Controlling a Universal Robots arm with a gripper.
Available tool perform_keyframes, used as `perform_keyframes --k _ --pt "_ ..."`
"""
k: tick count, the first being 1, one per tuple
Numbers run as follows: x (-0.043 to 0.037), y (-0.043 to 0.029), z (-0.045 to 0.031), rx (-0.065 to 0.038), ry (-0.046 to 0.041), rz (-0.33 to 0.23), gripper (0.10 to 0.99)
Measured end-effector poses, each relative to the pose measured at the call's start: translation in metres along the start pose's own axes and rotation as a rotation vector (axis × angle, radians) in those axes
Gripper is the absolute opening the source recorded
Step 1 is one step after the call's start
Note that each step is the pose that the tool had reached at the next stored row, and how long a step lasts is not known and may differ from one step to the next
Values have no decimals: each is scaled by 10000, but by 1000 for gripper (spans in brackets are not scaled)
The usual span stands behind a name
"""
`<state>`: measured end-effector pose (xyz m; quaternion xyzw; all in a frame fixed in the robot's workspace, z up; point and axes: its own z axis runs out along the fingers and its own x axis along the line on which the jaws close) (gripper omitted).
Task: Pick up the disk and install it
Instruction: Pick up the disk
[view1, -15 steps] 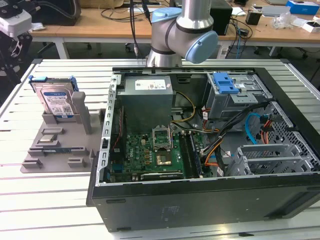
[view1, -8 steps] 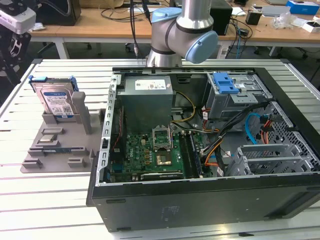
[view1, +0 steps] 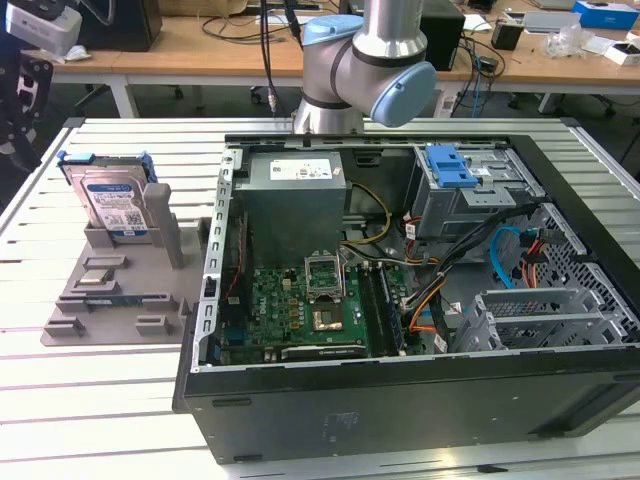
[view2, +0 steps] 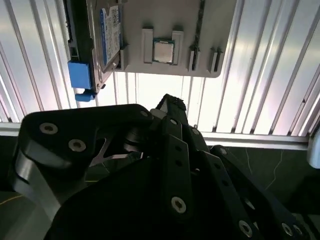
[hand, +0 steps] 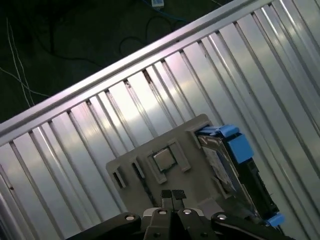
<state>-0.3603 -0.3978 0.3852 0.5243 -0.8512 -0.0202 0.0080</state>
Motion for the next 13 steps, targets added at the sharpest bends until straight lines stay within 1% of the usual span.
perform_keyframes --k 3,5,6,11,13 --pt "0 0 1 -7 39 -937 106" --pt "0 0 1 -11 58 -1378 106" --pt "0 0 2 -14 81 -1895 106" --pt "0 0 4 -28 153 -3586 106" --pt "0 0 5 -27 156 -3619 106"
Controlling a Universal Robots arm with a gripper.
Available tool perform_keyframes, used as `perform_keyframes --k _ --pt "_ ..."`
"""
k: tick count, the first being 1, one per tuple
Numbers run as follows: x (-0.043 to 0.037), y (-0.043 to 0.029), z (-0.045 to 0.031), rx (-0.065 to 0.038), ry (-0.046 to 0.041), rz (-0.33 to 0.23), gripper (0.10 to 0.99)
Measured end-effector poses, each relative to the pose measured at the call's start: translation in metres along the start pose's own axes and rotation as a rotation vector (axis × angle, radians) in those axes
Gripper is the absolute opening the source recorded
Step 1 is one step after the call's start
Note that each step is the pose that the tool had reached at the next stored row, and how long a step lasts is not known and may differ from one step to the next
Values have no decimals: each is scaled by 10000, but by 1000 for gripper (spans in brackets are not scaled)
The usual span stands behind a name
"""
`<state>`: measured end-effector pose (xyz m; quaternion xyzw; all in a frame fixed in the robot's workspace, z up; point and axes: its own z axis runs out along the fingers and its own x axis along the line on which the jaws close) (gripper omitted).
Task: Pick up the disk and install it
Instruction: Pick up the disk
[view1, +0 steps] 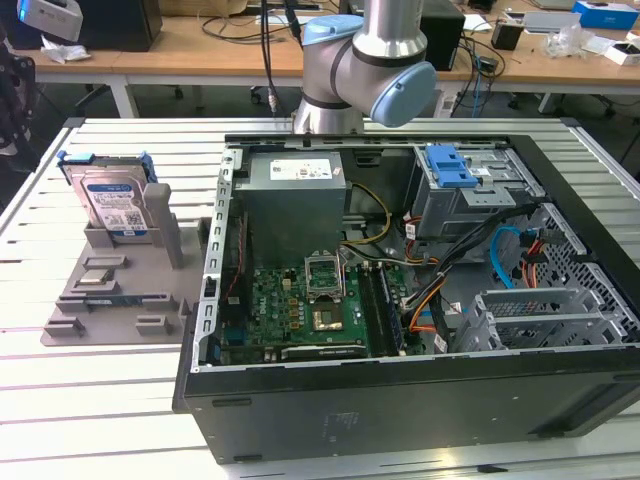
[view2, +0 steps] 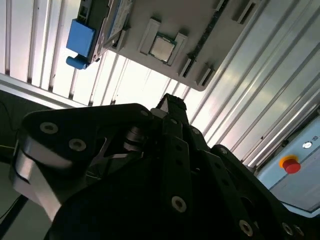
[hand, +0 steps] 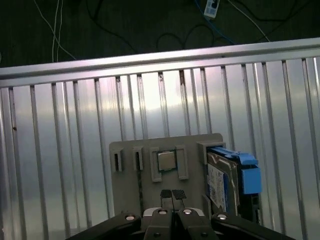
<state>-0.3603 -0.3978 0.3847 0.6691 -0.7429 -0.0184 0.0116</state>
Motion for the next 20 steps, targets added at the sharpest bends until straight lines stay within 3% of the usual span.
perform_keyframes --k 5,6,9,10,12,15,20 --pt "0 0 0 0 0 -2 114" --pt "0 0 0 0 1 -2 235" --pt "0 0 0 0 0 -3 416" --pt "0 0 0 0 0 -3 416" --pt "0 0 0 1 0 -3 541" --pt "-29 -2 6 0 4 -52 541" --pt "-160 -35 60 -3 16 -314 541"
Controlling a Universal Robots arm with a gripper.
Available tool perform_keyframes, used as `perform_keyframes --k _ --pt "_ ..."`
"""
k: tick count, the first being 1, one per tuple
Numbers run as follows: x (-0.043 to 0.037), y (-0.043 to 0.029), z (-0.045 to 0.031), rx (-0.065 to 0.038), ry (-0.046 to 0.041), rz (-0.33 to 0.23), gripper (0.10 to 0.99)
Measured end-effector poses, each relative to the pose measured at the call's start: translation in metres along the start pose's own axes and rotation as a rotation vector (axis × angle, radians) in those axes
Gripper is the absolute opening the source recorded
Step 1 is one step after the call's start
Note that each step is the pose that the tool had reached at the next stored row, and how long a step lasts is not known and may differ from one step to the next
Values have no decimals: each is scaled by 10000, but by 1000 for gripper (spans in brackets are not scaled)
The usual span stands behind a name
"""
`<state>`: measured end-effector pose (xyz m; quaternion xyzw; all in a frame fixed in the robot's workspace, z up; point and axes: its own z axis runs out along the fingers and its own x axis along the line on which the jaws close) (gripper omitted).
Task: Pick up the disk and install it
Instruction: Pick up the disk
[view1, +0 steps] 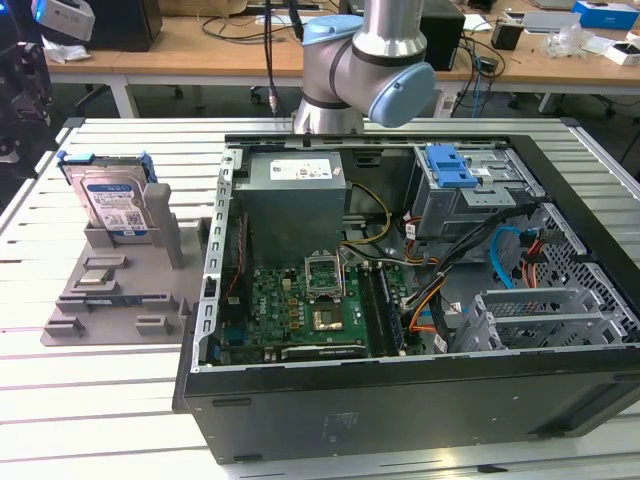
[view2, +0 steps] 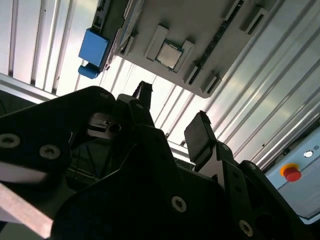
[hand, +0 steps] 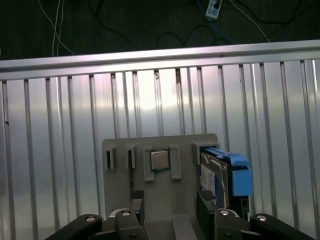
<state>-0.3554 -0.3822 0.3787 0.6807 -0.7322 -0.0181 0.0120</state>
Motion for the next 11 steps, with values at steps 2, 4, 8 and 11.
perform_keyframes --k 2,4,8,11 --pt "-45 -25 13 2 0 -17 541" --pt "-194 -84 57 -1 2 -61 541" --pt "-312 -109 94 -1 5 -108 541" --pt "-452 -130 112 -2 7 -158 541"
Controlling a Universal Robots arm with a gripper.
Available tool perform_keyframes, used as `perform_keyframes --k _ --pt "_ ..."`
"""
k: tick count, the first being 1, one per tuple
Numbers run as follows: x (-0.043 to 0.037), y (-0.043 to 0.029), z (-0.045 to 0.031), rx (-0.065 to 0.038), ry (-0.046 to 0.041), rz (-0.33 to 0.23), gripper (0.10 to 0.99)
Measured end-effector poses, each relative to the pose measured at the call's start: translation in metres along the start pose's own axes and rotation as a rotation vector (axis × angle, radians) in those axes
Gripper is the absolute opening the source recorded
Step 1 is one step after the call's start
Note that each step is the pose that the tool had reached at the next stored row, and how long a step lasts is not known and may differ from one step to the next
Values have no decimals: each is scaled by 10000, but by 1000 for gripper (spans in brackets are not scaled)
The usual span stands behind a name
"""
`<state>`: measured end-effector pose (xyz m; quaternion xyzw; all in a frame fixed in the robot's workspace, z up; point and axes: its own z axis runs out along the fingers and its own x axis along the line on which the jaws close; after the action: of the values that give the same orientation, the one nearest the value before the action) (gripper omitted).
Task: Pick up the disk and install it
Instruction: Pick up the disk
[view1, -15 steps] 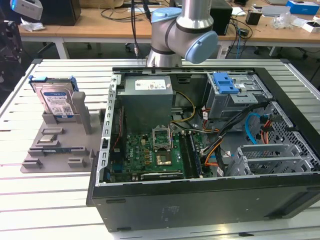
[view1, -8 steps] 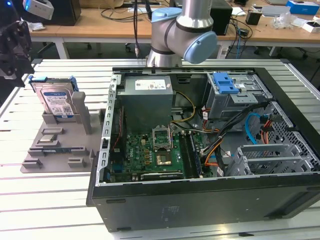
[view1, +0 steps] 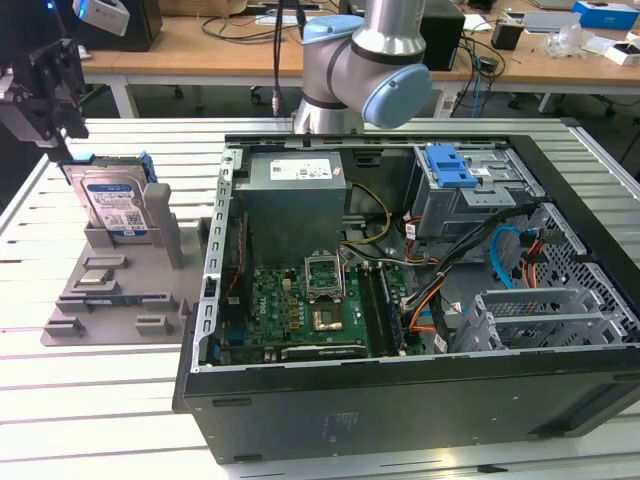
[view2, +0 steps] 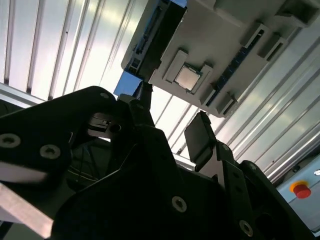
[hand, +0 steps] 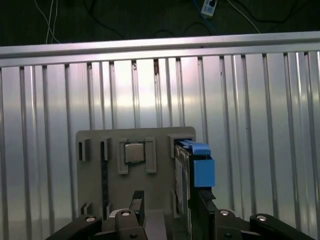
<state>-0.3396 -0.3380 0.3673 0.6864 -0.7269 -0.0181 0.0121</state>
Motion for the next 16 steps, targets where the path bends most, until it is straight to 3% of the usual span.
perform_keyframes --k 3,11,16 --pt "-95 -7 43 0 2 -52 541" --pt "-254 -11 230 -1 9 -171 541" --pt "-267 15 386 0 8 -172 541"
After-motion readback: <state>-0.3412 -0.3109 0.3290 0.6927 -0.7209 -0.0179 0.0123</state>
